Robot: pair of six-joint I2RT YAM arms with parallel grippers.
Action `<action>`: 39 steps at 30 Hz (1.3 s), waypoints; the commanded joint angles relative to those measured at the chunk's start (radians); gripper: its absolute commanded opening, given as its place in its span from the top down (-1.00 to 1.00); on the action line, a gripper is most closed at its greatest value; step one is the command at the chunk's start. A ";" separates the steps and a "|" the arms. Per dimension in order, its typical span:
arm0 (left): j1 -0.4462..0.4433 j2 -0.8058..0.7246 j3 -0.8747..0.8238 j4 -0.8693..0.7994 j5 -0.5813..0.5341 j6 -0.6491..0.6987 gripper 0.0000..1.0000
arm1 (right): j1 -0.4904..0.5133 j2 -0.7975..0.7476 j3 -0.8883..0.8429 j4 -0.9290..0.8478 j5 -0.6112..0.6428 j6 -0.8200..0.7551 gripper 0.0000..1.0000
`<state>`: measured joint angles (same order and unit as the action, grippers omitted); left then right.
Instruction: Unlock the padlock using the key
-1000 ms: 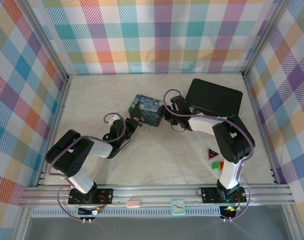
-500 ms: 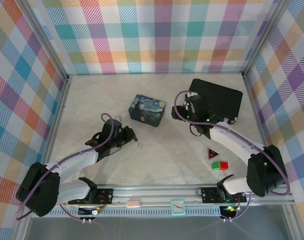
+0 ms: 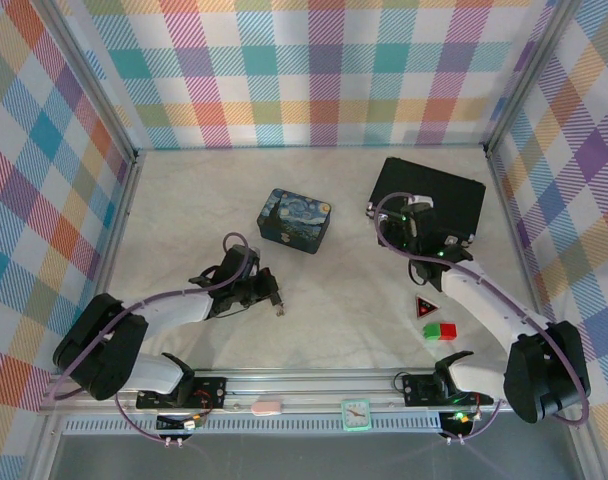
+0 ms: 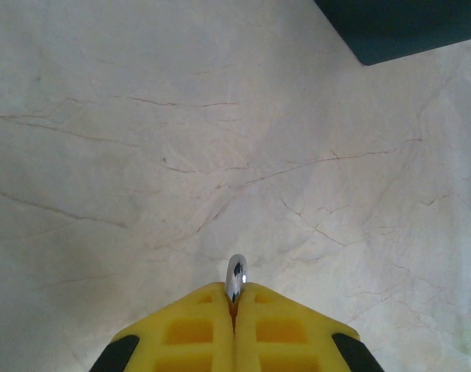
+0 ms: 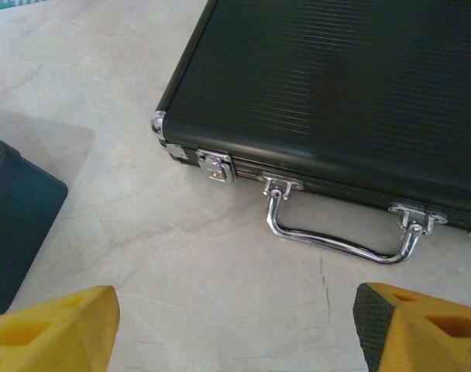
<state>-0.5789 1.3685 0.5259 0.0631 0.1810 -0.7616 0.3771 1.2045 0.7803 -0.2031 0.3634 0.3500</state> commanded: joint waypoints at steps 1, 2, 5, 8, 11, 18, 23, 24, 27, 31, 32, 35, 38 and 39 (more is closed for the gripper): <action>-0.009 0.030 0.009 0.024 0.003 -0.004 0.74 | -0.012 -0.029 -0.020 0.009 0.019 -0.005 -0.59; -0.010 0.030 0.011 0.023 -0.001 -0.007 0.60 | -0.015 -0.033 -0.027 0.011 0.019 -0.005 -0.60; -0.009 0.012 0.018 -0.003 -0.025 -0.002 0.35 | -0.026 -0.040 -0.044 0.024 0.015 -0.010 -0.61; -0.009 -0.024 0.031 -0.035 -0.065 0.008 0.20 | -0.045 -0.030 -0.061 0.044 0.010 -0.019 -0.63; -0.007 -0.070 0.062 -0.078 -0.119 0.038 0.03 | -0.074 0.002 -0.074 0.083 0.002 -0.060 -0.65; 0.081 -0.154 0.210 -0.222 -0.372 0.248 -0.50 | -0.176 0.127 -0.075 0.220 -0.003 -0.195 -0.68; 0.189 -0.153 0.242 -0.176 -0.521 0.367 -0.65 | -0.235 0.184 -0.166 0.464 -0.017 -0.277 -0.69; 0.215 -0.145 0.246 -0.173 -0.548 0.385 -0.66 | -0.257 0.196 -0.185 0.512 -0.043 -0.283 -0.68; 0.280 -0.119 0.238 -0.142 -0.608 0.442 -0.67 | -0.317 0.221 -0.258 0.690 -0.131 -0.290 -0.68; 0.307 -0.089 0.173 -0.020 -0.728 0.555 -0.67 | -0.370 0.232 -0.301 0.811 -0.242 -0.281 -0.76; 0.310 -0.078 0.156 0.012 -0.748 0.575 -0.67 | -0.376 0.248 -0.312 0.842 -0.261 -0.280 -0.81; 0.327 -0.044 0.103 0.121 -0.764 0.627 -0.67 | -0.377 0.313 -0.365 1.007 -0.303 -0.294 -0.98; 0.344 -0.012 0.047 0.256 -0.743 0.681 -0.67 | -0.377 0.328 -0.390 1.069 -0.309 -0.297 -0.98; 0.351 0.002 0.025 0.312 -0.732 0.696 -0.67 | -0.377 0.326 -0.389 1.062 -0.308 -0.298 -0.98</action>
<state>-0.2531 1.3457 0.5964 0.1829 -0.5262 -0.1608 -0.0002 1.5227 0.4015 0.7238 0.1081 0.0658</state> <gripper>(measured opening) 0.835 0.990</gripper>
